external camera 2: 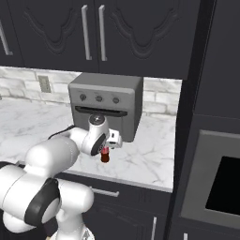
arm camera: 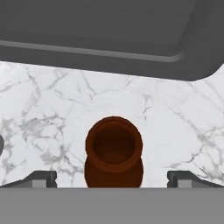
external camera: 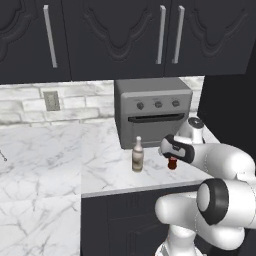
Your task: Move the drinks to the dining counter.
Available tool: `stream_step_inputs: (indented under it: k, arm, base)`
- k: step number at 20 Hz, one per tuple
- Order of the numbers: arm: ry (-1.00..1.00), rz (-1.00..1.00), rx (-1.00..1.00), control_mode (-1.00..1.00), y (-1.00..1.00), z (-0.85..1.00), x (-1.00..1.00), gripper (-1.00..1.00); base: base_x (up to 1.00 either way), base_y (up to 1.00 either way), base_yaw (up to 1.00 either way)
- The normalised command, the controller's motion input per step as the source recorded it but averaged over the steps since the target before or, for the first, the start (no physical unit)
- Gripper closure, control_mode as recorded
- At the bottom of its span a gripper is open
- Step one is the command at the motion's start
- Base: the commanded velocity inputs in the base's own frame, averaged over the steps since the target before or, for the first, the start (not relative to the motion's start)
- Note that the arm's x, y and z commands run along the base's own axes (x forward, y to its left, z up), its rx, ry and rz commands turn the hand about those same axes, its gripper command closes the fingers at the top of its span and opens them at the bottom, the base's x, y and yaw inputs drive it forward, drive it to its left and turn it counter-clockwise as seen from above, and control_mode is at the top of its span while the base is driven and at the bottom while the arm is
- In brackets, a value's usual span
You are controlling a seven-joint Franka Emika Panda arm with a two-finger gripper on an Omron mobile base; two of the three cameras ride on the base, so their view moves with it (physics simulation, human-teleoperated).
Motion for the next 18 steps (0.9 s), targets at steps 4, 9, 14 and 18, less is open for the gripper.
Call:
stream_step_inputs:
  k: [4, 9, 14, 18]
  arm:
    - [-0.06, 0.00, 0.00, -1.00, 0.00, 0.00, 0.00, -1.00]
    - [-0.02, 0.00, 0.00, -1.00, 0.00, 0.00, 0.00, -1.00]
    - [0.00, 0.00, 0.00, -1.00, 0.00, 0.00, 0.00, 1.00]
    - [0.00, 0.00, 0.00, -1.00, 0.00, 0.00, 0.00, 1.00]
  base:
    - [0.00, 0.00, 0.00]
    - [0.00, 0.00, 0.00]
    - [0.00, 0.00, 0.00]
    - [0.00, 0.00, 0.00]
